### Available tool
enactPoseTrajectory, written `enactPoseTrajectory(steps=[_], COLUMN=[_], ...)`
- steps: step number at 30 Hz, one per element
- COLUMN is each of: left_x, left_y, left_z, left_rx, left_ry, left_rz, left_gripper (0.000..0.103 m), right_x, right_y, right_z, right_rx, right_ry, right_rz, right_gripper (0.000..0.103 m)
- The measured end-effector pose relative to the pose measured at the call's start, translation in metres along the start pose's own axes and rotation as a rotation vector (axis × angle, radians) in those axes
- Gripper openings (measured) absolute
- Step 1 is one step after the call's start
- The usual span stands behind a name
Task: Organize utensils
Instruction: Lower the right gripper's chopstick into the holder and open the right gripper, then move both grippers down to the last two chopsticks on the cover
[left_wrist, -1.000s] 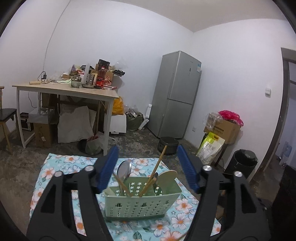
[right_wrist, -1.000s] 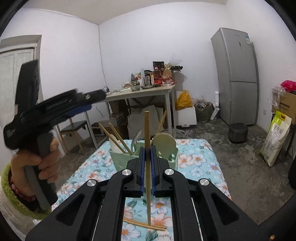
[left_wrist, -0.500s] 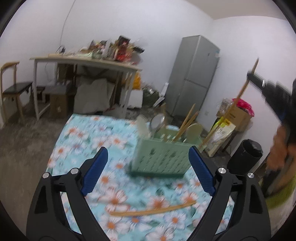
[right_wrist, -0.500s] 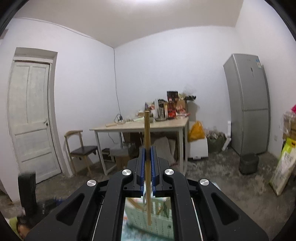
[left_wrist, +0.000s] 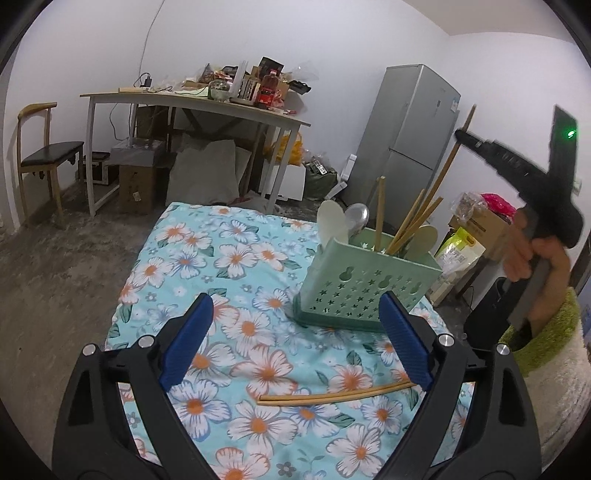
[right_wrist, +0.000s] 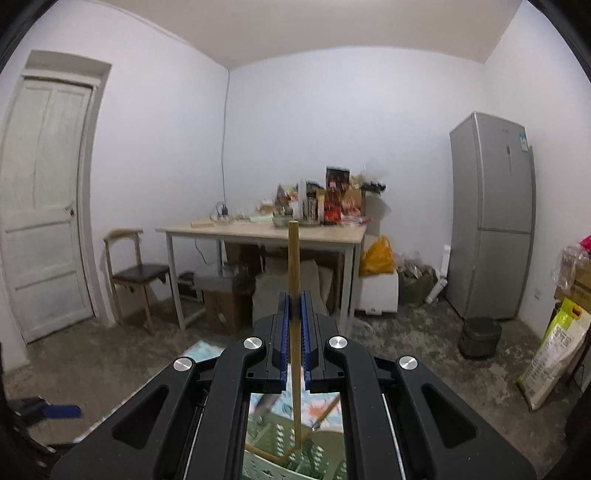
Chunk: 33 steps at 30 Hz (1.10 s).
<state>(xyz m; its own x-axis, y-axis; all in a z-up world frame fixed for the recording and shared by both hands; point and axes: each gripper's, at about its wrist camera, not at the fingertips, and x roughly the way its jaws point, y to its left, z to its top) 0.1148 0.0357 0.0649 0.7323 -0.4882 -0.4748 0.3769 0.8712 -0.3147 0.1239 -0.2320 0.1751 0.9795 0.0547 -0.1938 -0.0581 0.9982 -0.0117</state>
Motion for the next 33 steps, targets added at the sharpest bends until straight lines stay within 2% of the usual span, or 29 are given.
enactPoseTrajectory(steps=[6,9,10,11,13,14,25,29,33], left_x=[0.003,0.003,0.004,0.005,0.006,0.006,0.007,0.006,0.007], left_y=[0.003,0.003,0.003,0.003,0.003,0.002,-0.008,-0.008,-0.008], left_z=[-0.001,-0.001,-0.002,-0.002,-0.002,-0.002,-0.005,-0.006,-0.011], left_rx=[-0.016,-0.015,-0.015,-0.018,-0.024,-0.025,-0.009,-0.014,-0.015], left_ry=[0.011,0.012,0.015,0.021,0.026,0.028,0.032,0.039,0.049], left_rz=[0.006,0.007,0.008,0.008,0.009,0.009,0.017,0.03,0.051], left_gripper=[0.087,0.087,0.087,0.087,0.087,0.087,0.087,0.087,0.087], right_x=[0.028,0.029,0.027,0.025,0.016,0.011,-0.054,-0.078,-0.101], right_y=[-0.004,-0.005,-0.006,-0.007,-0.01,-0.011,-0.022,-0.021,-0.018], right_z=[-0.027,-0.032,-0.032,-0.031,-0.029,-0.026,-0.011,-0.017,-0.039], right_rx=[-0.024,-0.032,-0.03,-0.026,-0.013,-0.009,0.06,0.07,0.091], right_ry=[0.106,0.137,0.141,0.14,0.116,0.105,0.009,0.003,0.028], right_rz=[0.004,-0.001,-0.005,-0.006,-0.003,-0.003,0.005,0.009,0.021], right_gripper=[0.006,0.009,0.017,0.03,0.043,0.045,0.055,0.057,0.06])
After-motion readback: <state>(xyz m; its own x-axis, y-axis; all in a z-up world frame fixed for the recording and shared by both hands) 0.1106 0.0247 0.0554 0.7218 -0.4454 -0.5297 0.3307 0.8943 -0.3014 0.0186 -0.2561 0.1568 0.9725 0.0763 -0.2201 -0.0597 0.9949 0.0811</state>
